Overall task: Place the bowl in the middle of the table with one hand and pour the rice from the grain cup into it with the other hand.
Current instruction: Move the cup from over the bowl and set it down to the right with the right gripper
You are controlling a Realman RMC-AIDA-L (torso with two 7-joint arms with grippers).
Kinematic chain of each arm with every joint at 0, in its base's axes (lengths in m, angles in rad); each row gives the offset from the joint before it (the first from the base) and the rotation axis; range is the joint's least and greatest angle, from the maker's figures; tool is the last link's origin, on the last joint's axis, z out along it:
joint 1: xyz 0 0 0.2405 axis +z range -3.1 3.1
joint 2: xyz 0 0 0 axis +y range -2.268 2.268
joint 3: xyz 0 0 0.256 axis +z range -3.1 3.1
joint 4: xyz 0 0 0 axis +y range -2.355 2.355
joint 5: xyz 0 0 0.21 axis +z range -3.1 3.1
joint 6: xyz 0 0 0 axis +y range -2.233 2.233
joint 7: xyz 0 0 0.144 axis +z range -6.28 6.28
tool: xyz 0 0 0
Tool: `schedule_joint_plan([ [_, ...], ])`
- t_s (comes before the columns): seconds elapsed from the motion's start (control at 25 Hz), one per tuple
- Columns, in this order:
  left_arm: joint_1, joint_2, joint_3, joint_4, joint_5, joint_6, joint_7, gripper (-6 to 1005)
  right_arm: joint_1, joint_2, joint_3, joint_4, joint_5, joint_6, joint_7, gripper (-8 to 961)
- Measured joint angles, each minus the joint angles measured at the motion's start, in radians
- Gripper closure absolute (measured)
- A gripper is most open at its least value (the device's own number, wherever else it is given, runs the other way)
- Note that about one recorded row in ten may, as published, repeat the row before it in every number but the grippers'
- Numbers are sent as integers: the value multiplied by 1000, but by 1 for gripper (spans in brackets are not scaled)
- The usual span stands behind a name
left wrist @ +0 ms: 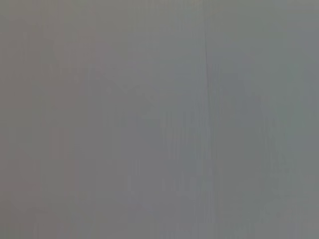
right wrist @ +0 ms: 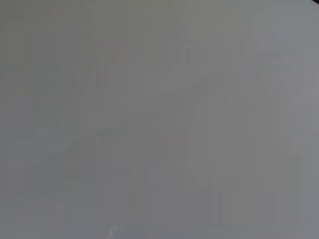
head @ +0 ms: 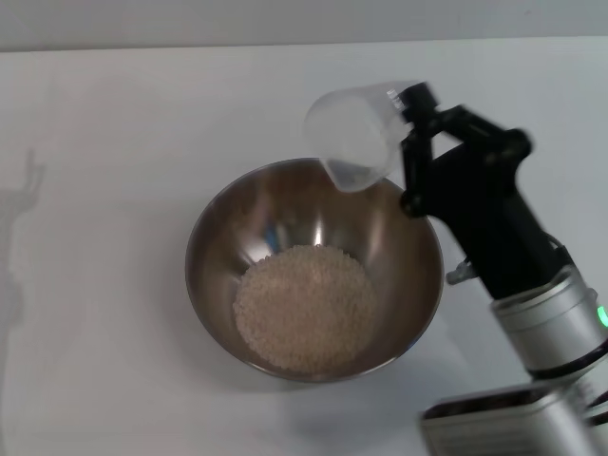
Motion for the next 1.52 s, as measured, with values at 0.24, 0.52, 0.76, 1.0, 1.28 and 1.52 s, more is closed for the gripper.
schedule_joint_plan([
  [0.24, -1, 0, 0, 0, 0, 0, 0, 170, -36, -4, 71, -48, 1, -64, 511, 941],
  [0.52, -3, 0, 0, 2, 0, 0, -1, 170, -59, -5, 152, -177, 2, -106, 989, 940],
  [0.76, -3, 0, 0, 3, 0, 0, -1, 170, -75, -2, 250, -267, 3, -69, 1157, 940],
  [1.0, -3, 0, 0, 2, 0, 0, -1, 170, -76, -3, 366, -381, 5, 33, 1332, 940],
  [1.28, -1, 0, 1, 3, 0, -1, -1, 170, -58, -6, 408, -444, 5, 172, 1391, 941],
  [1.52, -2, 0, 3, -4, 0, -10, -1, 170, -31, -7, 353, -445, -10, 243, 1395, 937],
])
